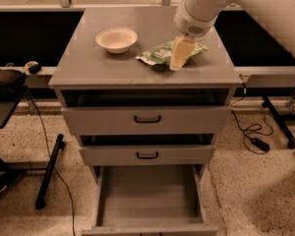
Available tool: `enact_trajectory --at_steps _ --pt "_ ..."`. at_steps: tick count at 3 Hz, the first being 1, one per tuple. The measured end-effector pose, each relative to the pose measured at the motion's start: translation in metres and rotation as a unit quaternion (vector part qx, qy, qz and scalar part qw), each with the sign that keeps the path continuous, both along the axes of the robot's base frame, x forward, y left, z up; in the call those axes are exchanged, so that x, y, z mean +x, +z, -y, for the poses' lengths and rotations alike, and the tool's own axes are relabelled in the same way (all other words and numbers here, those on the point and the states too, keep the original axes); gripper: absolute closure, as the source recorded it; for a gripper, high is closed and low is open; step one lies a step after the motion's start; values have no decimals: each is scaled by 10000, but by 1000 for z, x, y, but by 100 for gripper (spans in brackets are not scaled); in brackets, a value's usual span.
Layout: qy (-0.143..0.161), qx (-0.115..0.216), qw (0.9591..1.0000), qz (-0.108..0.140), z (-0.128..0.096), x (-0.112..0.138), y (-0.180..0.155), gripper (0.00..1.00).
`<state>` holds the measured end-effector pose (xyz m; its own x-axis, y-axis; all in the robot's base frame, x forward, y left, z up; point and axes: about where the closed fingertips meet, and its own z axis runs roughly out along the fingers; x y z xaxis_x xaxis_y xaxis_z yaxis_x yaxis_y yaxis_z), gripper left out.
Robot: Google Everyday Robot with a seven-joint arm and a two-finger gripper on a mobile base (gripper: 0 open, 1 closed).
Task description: Place green jalapeno chip bag into bottom drawer
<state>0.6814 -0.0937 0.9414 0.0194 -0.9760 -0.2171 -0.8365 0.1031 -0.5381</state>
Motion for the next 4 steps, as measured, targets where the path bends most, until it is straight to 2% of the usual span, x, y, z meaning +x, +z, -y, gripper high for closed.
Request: enact_trajectory --at_steps 1,2,3,4 --pt "18 256 9996 -122 -18 17 -29 42" --pt "56 387 9988 -302 -30 24 -58 61" --pt "144 532 9977 -382 -46 31 -74 55" --pt "210 682 9966 -423 -59 34 -82 55"
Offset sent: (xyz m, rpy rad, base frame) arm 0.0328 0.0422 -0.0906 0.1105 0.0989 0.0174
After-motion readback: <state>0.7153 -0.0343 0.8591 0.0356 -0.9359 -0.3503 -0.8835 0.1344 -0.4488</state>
